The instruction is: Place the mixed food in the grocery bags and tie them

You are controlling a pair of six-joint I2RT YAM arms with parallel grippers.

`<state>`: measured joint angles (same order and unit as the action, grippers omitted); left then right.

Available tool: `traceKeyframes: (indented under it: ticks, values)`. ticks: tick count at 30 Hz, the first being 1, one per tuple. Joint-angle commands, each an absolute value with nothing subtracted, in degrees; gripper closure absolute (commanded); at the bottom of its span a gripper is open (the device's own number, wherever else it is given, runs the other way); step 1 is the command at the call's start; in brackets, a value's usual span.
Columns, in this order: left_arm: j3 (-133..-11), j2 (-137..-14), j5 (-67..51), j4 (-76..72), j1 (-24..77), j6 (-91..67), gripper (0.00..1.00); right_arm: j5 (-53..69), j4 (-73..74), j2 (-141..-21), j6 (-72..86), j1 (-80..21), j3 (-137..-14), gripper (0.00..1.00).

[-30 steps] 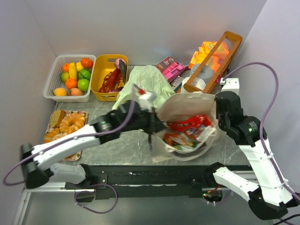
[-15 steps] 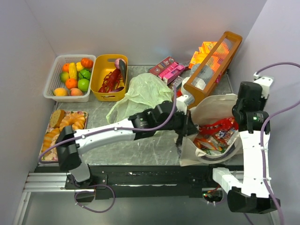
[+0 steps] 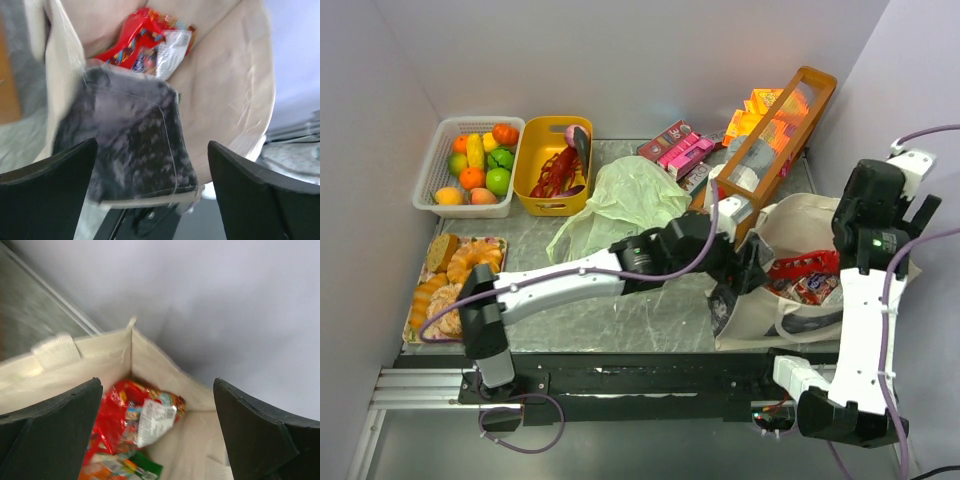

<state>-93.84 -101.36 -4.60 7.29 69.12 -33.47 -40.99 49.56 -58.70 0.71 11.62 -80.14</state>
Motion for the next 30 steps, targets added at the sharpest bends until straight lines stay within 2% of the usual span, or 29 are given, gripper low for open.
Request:
traceKeyframes:
  ticks: [1,4,6,8,9,10,11,12,14,16,20,24,30]
  values:
    - [-86.86,-89.41,3.76,7.65,69.52,-27.08,0.04,-32.63,51.41,-55.72,5.27,11.69,-90.86,0.01]
    - [-79.12,-80.36,6.23,7.82,69.0,-24.45,0.04,-25.32,51.86,-54.32,6.32,8.1,-94.91,0.01]
    - [-72.97,-73.94,6.94,8.61,67.77,-24.26,0.04,-25.13,51.68,-54.58,6.68,0.32,-97.02,0.03]
    - [-66.4,-67.98,6.68,8.7,62.08,-26.01,0.04,-27.59,51.94,-56.76,7.73,-8.4,-98.34,0.05]
    - [-64.44,-65.94,5.55,9.14,58.83,-28.54,0.04,-29.95,52.03,-57.73,8.0,-15.92,-99.48,0.06]
    - [-60.25,-62.0,3.45,8.97,51.93,-29.43,0.04,-31.45,51.86,-58.88,8.17,-19.82,-99.93,0.07]
    - [-58.29,-59.88,4.04,8.27,48.9,-29.97,0.04,-33.12,51.07,-61.06,8.26,-23.52,-100.02,0.07]
    - [-56.53,-58.11,5.26,8.17,44.26,-30.32,0.04,-38.09,50.19,-61.87,7.91,-31.65,-99.93,0.07]
    - [-53.88,-55.11,9.74,9.22,40.27,-30.41,0.04,-42.25,48.96,-65.47,6.51,-38.46,-100.89,0.05]
    - [-52.48,-55.8,16.83,11.59,35.09,-31.2,0.04,-42.37,49.13,-68.54,6.85,-44.8,-102.39,0.04]
    - [-49.58,-61.69,19.34,12.92,25.16,-33.75,0.04,-36.48,45.36,-70.49,6.42,-52.19,-102.14,0.04]
    - [-45.8,-66.26,15.73,9.76,16.89,-34.1,0.04,-30.43,44.04,-70.4,7.82,-55.28,-99.5,0.03]
    - [-41.05,-73.9,7.5,2.21,13.72,-34.62,0.04,-23.83,39.3,-67.06,10.28,-56.51,-91.68,0.04]
